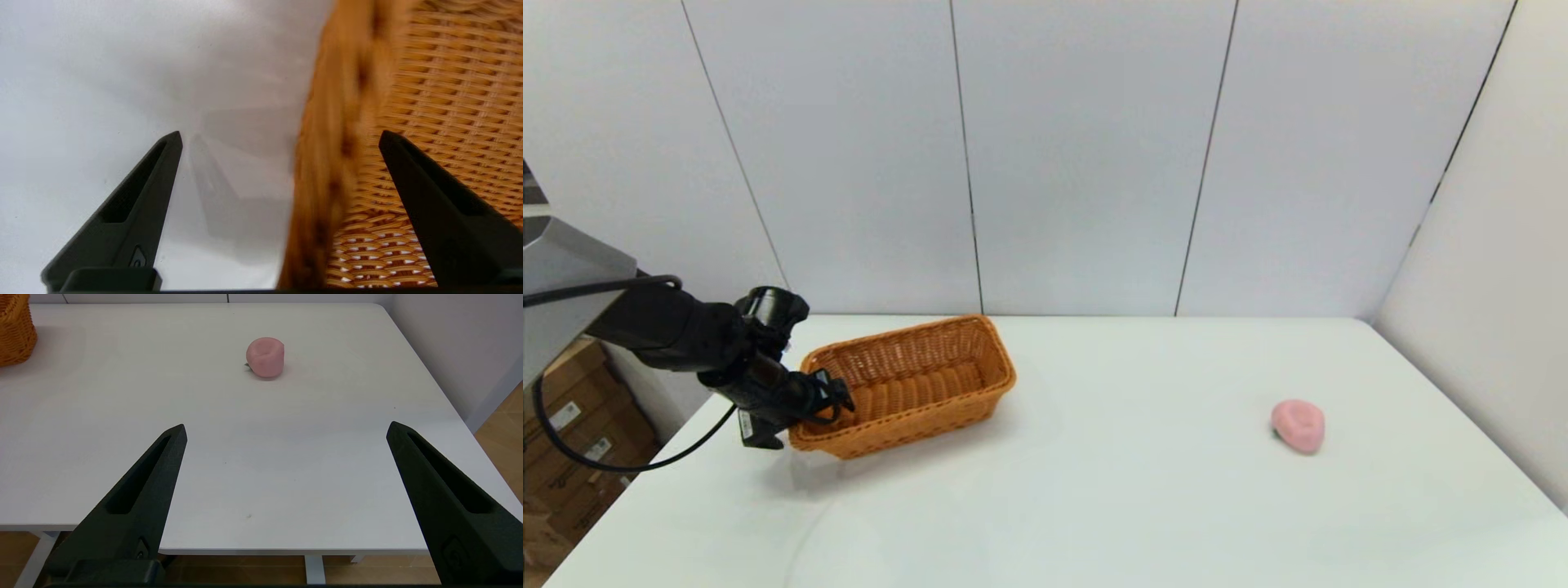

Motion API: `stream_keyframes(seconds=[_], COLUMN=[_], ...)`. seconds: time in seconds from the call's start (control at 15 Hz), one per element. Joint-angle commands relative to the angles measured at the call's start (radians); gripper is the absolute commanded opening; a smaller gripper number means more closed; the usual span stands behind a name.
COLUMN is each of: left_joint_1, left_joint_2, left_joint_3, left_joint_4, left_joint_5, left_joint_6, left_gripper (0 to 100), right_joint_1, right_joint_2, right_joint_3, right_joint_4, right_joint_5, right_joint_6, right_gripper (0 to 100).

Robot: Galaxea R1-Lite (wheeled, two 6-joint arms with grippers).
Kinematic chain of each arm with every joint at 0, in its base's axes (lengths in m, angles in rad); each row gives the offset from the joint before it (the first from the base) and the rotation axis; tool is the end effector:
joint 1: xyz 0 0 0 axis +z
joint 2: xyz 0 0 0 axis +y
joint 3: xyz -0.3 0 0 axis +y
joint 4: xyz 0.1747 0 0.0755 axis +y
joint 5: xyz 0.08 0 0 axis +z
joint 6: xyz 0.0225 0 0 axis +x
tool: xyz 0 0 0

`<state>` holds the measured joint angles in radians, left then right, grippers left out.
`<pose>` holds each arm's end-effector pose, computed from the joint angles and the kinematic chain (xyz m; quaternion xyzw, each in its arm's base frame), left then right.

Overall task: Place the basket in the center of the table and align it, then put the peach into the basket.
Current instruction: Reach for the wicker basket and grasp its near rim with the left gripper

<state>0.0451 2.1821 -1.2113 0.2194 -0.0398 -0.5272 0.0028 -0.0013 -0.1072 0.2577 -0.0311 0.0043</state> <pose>0.3709 0.0158 0.0490 -0.2387 0.5402 0.1481 0.7933 -0.0332 -0.0008 0.0783 0.0009 0.0745 -0.0143 0.9971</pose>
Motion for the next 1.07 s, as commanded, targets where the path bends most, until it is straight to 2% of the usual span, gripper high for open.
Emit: stream_keyframes(seconds=[0.07,0.6,0.8,1.07], left_joint_1=[0.009,0.009,0.01,0.012], left_joint_2=[-0.002,-0.001,-0.025,-0.044], left_joint_3=[-0.014,-0.014,-0.025,-0.06], left_joint_4=[0.011,0.034,0.067,0.181], left_joint_5=[-0.006,-0.069,-0.163,-0.278], left_joint_6=[-0.004,-0.019,-0.046,-0.05], left_gripper=[0,0,0,0], right_joint_1=[0.0,0.0,0.0,0.0], right_joint_2=[0.0,0.0,0.0,0.0], right_joint_3=[0.0,0.0,0.0,0.0], right_joint_4=[0.002,0.002,0.002,0.003], right_joint_5=[0.0,0.0,0.0,0.0], right_joint_6=[0.0,0.0,0.0,0.0], right_gripper=[100,100,100,100])
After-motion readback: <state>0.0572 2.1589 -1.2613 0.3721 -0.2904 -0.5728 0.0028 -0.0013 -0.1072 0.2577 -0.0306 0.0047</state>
